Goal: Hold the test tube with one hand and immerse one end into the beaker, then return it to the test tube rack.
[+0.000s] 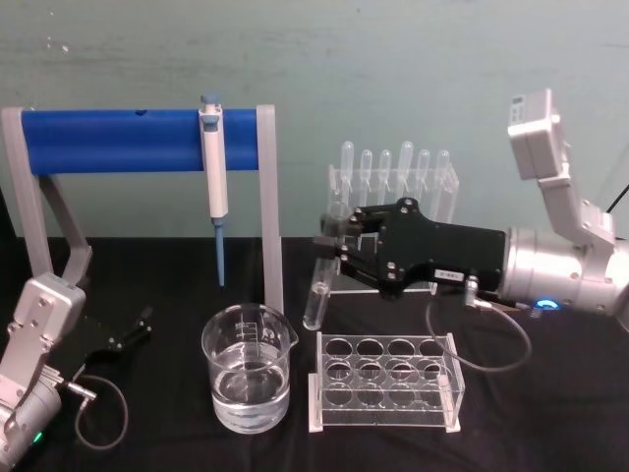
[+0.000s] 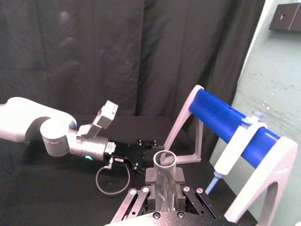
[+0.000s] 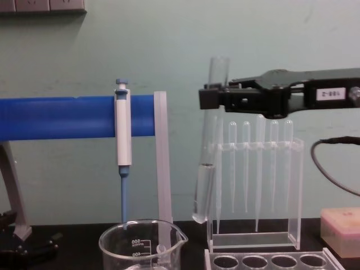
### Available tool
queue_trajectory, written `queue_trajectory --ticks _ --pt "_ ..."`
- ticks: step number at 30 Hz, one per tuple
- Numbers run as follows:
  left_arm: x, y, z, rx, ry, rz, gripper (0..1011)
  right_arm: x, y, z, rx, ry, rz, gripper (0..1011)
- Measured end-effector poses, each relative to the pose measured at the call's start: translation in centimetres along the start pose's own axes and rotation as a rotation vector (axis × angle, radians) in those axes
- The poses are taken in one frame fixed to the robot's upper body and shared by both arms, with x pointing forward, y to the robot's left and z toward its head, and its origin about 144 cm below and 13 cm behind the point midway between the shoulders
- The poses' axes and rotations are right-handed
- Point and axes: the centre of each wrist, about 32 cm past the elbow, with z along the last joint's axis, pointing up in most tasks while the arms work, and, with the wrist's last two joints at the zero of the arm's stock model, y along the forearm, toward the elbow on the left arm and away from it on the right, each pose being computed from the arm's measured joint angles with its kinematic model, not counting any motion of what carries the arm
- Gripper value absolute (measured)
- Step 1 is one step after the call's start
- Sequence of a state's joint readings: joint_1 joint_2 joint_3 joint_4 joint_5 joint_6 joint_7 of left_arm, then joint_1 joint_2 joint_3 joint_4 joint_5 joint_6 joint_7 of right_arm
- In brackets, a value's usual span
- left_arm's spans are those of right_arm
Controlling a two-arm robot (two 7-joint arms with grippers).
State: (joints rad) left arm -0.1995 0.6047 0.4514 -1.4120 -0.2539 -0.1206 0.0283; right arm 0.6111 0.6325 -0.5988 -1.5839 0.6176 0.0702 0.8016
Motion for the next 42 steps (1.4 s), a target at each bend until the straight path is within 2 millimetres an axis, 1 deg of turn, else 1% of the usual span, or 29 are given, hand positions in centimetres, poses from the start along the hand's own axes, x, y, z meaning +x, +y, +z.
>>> queue_trajectory --ticks 6,20,25,42 --pt "0.0 0.0 0.0 0.0 0.0 0.0 1000 0.6 1.4 0.2 0.011 0.001 0.023 225" --pt "0.0 0.0 0.0 0.0 0.0 0.0 1000 1.1 5.1 -0.6 0.025 0.013 0.098 225" --pt "0.0 0.0 0.0 0.0 0.0 0.0 1000 1.1 5.6 -1.0 0.023 0.016 0.111 226" --pt "0.0 0.0 0.0 0.0 0.0 0.0 1000 1.0 6.2 -4.8 -0.013 0.059 0.129 226"
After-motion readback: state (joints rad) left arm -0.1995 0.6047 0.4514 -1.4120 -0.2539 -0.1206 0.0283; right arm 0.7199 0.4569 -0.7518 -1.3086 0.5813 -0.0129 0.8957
